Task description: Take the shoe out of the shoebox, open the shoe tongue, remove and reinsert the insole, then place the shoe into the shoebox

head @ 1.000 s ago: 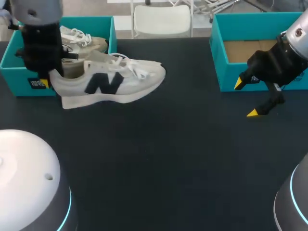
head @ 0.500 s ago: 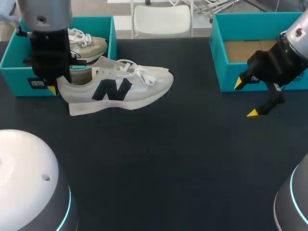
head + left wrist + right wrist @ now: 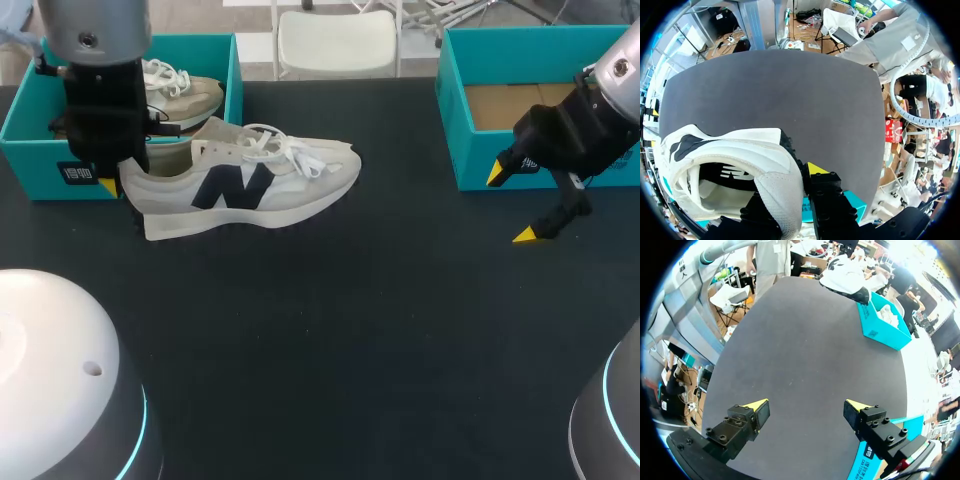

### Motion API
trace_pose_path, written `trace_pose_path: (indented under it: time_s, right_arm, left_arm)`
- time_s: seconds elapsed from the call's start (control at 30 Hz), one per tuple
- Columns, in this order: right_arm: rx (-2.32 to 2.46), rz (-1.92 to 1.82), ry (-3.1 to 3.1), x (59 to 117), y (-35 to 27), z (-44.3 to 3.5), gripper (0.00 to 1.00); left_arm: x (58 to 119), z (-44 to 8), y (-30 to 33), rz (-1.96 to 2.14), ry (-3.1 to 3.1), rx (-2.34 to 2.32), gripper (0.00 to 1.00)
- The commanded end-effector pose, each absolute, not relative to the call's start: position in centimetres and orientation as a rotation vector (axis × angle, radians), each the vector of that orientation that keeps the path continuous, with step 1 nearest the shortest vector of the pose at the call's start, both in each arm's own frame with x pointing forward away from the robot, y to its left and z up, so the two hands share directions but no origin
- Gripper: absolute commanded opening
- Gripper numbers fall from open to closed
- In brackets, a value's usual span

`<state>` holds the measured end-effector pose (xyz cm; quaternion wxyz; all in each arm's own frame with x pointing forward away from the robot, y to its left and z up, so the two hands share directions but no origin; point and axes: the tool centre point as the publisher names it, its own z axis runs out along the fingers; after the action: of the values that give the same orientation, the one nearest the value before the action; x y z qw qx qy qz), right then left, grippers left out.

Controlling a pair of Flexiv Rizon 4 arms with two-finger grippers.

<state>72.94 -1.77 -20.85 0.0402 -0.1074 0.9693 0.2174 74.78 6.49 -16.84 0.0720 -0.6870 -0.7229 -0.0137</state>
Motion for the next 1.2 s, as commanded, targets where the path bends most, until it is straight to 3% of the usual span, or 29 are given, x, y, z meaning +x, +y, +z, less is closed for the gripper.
trace_pose_path:
  time_s: [0.03,0.63,1.2]
  right_arm:
    - [-0.328,0.662,2.971,73.0,-1.7,-21.0,1.0]
    - [-0.328,0.662,2.971,73.0,-1.7,-21.0,1.0]
    - [-0.328,0.662,2.971,73.0,-1.7,-21.0,1.0]
  left_arm:
    - [74.6,-17.1,6.1,-0.035,-2.168,-2.071,0.0]
    - [71.8,-24.4,-2.9,-0.065,-2.153,-2.167,0.0]
    - [72.2,-34.6,-8.4,-0.163,-2.083,-2.189,0.0]
